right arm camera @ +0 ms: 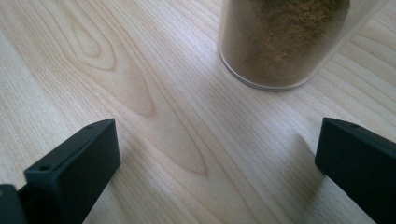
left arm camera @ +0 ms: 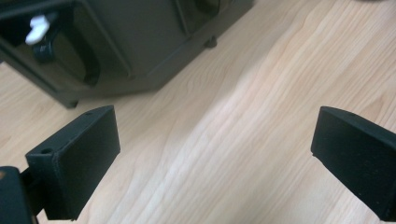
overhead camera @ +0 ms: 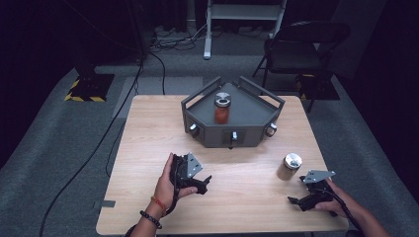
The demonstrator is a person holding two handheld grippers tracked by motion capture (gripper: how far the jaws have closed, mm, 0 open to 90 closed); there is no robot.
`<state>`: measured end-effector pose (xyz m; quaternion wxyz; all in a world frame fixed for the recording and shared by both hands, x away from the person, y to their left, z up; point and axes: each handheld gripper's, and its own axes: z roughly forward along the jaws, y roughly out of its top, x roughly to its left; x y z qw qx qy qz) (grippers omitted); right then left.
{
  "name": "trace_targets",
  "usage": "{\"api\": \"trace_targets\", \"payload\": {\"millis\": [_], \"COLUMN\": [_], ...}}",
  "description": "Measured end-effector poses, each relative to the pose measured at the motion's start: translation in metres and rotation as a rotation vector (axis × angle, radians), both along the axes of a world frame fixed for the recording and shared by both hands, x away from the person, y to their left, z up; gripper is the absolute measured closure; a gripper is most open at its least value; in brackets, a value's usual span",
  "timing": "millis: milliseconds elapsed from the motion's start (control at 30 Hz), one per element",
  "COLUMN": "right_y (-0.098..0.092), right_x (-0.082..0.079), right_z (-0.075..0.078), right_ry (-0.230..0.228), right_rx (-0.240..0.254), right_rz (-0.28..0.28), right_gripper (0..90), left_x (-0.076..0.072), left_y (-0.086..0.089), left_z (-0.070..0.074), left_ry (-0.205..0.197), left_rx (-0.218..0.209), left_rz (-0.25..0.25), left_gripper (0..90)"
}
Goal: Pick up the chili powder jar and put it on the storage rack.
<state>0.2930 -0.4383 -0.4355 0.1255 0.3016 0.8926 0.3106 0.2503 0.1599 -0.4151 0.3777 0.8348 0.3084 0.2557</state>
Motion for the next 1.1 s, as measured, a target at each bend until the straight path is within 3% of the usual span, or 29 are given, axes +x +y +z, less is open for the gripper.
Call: {"api": "trace_targets", "payload": {"millis": [333, 700, 1100], "right_y": [0.0, 0.0, 0.0], "right_x": [0.0, 0.0, 0.0], "right_z": [0.0, 0.0, 0.0], "right_ry": [0.001, 0.001, 0.001], "right_rx": [-0.001, -0.001, 0.002], "right_rz": [0.0, 0.001, -0.003], "right_gripper": [0.0, 0.0, 0.0], "left_x": [-0.012, -0.013, -0.014], "left_y": [0.015, 0.024, 0.034], "left_z": [-0.008, -0.013, -0.024], "left_ry": [0.03, 0.089, 0.141], "left_rx": [0.018, 0.073, 0.105], "left_rz": [0.048, 0.068, 0.101], "left_gripper": [1.6, 1.6, 1.7]}}
